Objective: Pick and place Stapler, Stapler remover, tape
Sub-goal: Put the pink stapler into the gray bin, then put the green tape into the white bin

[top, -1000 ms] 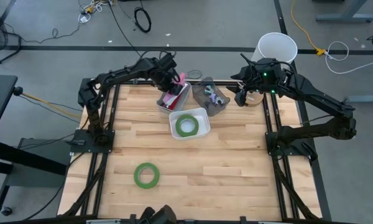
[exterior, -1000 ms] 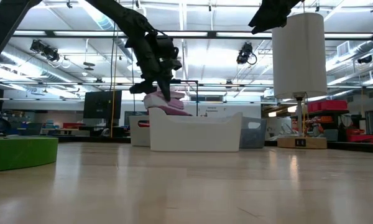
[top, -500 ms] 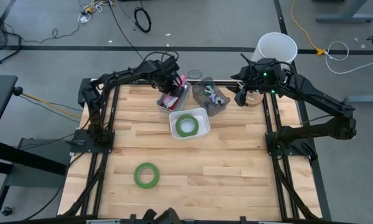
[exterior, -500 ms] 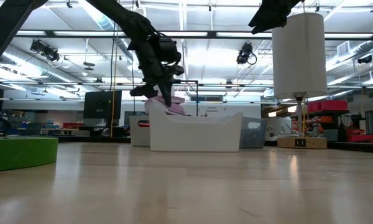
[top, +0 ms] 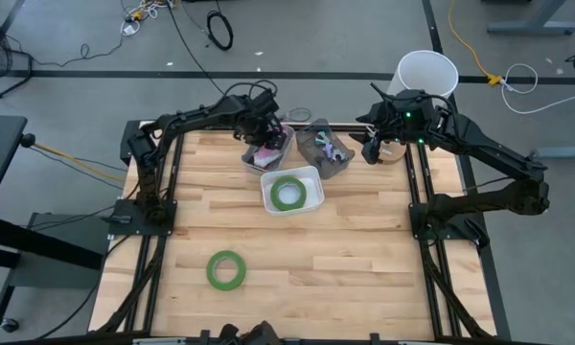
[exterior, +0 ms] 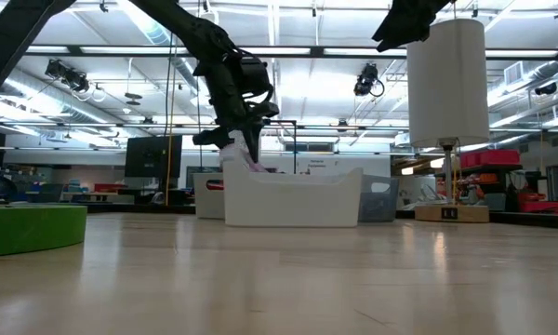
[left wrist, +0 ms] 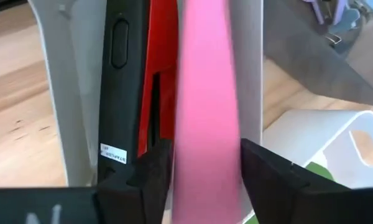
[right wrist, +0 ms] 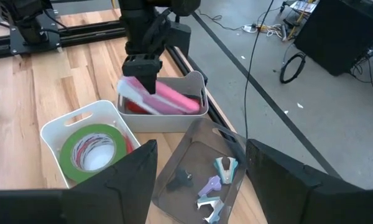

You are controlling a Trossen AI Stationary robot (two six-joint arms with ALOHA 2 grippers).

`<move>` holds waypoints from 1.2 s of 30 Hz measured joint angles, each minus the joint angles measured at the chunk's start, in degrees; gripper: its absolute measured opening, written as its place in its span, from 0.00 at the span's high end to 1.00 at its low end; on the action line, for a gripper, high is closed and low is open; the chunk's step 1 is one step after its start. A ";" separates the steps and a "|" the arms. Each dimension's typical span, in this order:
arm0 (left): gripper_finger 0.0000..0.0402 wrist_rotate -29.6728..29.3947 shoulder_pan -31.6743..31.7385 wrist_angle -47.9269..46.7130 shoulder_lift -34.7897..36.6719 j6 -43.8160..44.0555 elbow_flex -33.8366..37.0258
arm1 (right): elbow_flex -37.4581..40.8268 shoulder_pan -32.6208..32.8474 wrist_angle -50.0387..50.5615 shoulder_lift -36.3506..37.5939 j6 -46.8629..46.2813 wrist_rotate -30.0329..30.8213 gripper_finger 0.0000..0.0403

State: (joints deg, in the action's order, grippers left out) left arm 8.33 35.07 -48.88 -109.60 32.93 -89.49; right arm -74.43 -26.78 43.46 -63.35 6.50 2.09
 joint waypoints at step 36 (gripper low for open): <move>0.33 -2.73 -12.32 -20.54 0.59 -16.34 -21.73 | 0.00 -0.01 1.41 0.00 0.02 -0.02 0.39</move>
State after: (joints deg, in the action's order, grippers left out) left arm 5.60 22.75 -69.41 -109.01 16.59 -111.22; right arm -74.43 -26.79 44.86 -63.35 6.52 2.07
